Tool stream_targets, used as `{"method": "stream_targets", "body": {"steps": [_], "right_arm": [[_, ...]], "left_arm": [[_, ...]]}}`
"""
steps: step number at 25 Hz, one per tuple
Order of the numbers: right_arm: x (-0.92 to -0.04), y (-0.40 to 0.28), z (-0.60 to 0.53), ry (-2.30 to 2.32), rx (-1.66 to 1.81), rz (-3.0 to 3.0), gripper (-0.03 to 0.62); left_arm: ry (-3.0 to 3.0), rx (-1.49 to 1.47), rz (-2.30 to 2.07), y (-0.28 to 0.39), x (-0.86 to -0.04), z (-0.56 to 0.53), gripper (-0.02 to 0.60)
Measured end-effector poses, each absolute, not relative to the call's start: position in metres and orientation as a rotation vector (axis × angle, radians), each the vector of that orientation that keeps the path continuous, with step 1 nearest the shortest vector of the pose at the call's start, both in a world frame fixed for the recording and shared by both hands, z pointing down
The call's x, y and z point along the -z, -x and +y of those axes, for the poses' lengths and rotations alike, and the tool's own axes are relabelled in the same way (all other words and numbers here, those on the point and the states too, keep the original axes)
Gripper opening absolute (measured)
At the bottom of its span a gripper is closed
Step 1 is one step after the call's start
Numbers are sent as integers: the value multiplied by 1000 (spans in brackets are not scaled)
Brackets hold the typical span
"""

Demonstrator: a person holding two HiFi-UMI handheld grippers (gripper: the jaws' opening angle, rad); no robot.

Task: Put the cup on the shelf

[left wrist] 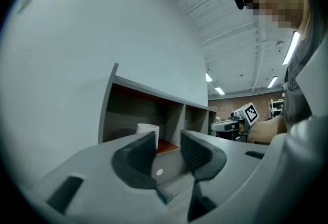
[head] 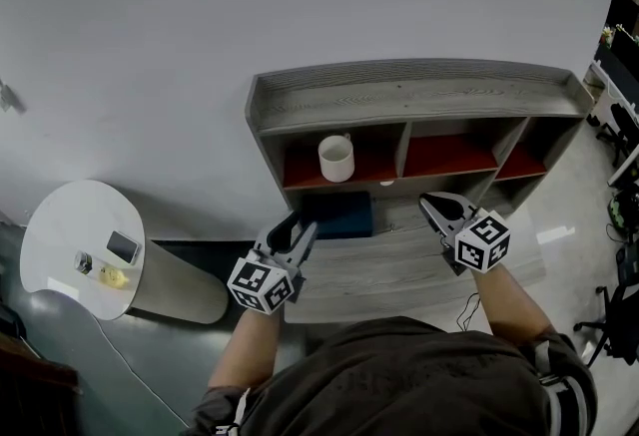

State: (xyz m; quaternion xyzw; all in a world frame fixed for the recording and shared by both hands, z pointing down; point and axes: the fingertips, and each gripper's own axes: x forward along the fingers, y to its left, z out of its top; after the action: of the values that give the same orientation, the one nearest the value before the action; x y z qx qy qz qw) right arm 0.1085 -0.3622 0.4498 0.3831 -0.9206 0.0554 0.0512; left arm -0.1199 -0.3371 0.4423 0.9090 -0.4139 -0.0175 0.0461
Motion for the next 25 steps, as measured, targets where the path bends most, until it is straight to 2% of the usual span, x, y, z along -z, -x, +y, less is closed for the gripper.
{"method": "stream_targets", "body": {"steps": [1,2,3,25], "right_arm": [[-450,-109,-362,-1168,-171,-2800,-8],[-451,-110,-362,-1170,-173,-2798,-8],[-452,-111,-362,-1172,-175,-2796,-8],[-454,-120,-365,-1201,-179,-2788,-8]], "left_arm": [[-2759,79,-1287,124,-441,-338,90],[-2742,109,-1296,127,-440,-339,27],[-2726,140,-1291,129,-439,-340,9],[-2742,113,-1265,122,-438,-337,5]]}}
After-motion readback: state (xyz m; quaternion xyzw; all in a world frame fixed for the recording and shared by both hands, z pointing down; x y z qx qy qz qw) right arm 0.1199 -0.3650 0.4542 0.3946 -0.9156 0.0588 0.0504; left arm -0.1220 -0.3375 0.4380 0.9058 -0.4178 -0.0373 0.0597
